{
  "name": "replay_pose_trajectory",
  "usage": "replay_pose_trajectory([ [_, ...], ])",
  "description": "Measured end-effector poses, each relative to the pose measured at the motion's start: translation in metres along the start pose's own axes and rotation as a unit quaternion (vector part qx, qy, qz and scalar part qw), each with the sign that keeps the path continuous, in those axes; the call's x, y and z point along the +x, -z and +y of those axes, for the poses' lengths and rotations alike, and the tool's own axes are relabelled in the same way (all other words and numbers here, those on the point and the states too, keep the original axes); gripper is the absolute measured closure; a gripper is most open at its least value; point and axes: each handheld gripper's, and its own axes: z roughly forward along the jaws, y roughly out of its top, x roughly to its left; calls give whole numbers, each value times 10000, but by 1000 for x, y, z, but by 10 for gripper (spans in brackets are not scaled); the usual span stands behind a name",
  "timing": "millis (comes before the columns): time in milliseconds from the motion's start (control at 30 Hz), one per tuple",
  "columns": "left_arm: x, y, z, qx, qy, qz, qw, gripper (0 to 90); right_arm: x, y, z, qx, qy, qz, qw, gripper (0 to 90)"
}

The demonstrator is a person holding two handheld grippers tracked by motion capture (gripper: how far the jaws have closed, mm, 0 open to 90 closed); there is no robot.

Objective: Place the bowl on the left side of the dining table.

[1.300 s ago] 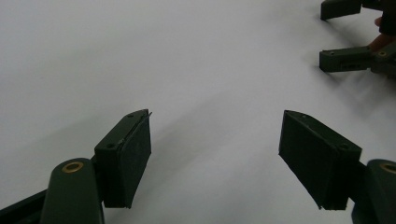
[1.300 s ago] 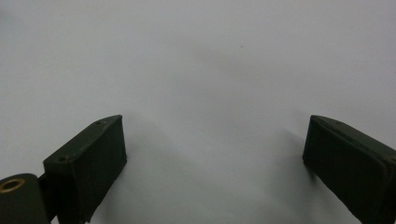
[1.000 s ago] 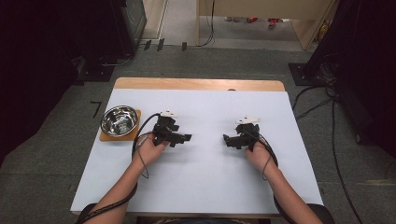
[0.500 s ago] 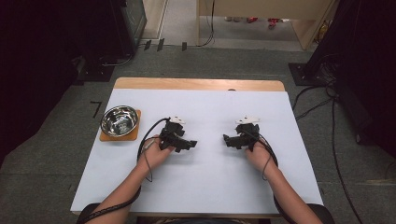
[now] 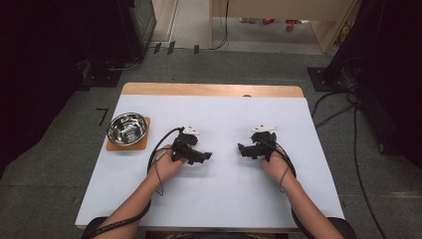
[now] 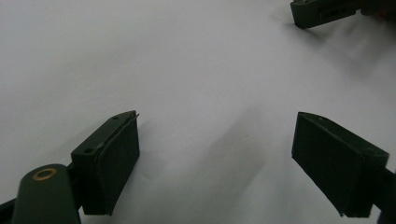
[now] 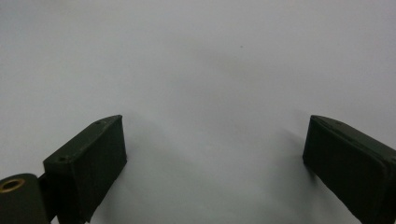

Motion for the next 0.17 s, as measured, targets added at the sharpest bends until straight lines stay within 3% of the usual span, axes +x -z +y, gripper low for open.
replay_pose_trajectory([
  [167, 0, 0, -1, 6, -107, 6, 9999, 140, 0, 0, 0, 5, 3, 0, 10000, 57],
])
